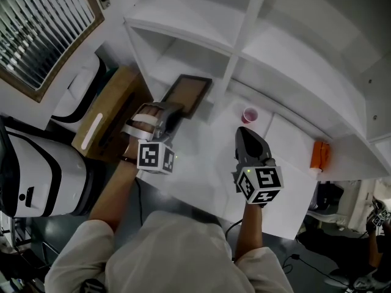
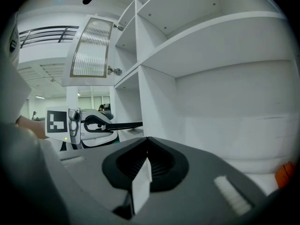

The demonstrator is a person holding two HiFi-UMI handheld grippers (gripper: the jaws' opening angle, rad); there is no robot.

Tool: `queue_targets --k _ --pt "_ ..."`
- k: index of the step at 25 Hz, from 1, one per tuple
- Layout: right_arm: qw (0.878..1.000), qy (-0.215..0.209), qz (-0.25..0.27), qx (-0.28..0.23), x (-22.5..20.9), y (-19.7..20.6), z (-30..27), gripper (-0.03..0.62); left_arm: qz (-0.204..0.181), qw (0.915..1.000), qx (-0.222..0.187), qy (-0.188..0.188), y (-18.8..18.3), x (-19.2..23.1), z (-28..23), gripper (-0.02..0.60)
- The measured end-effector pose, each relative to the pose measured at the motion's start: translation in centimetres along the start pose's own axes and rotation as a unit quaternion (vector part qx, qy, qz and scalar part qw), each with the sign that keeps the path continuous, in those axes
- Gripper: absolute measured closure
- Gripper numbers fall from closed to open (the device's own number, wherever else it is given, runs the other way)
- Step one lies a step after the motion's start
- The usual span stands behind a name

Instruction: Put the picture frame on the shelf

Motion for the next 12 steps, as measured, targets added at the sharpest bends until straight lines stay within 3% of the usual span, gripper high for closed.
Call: queue_targets --k 12 --pt "1.0 0.01 -0.011 -0.009 -0.5 0.4 0.9 0.588 -0.029 0.9995 0.003 0.005 0.2 -1.1 -2.0 0.511"
Point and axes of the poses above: the fingertips, and each gripper's own axes: z backward along the fingers, x to its left, y out of its underside, the point moved 6 cm from there along z, backward along the fingers, and after that the axes turned 14 degrees about -y, right-handed, at the moved point
